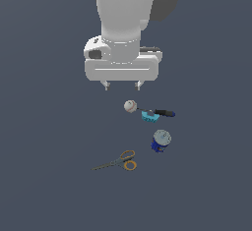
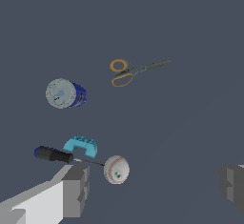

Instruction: Pick up a designated object from a clutter of objects.

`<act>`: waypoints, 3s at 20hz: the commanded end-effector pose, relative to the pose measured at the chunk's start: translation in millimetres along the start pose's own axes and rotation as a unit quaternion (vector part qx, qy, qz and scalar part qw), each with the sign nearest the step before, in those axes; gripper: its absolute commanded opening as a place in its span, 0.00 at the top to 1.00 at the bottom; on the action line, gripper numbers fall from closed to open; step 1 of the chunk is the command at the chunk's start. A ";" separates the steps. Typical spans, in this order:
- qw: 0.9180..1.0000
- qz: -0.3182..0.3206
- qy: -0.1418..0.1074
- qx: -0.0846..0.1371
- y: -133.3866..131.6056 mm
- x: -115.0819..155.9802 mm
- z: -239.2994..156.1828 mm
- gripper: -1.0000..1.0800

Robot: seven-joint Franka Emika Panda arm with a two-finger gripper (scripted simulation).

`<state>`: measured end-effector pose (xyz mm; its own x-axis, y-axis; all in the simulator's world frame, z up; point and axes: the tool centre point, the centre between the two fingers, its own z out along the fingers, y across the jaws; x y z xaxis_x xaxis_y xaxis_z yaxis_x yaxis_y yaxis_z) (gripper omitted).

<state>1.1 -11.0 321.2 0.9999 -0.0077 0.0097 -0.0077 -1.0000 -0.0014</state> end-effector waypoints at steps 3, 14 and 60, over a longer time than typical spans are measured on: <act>1.000 0.000 0.000 0.001 0.2 0.0 -0.2 0.04; 1.000 0.002 0.006 0.014 5.1 -2.9 -5.7 0.04; 0.988 0.155 -0.005 -0.002 -165.7 66.8 198.5 0.04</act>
<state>71.0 154.7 124.5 0.9500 -0.3124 -0.0009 -0.3124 -0.9500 0.0004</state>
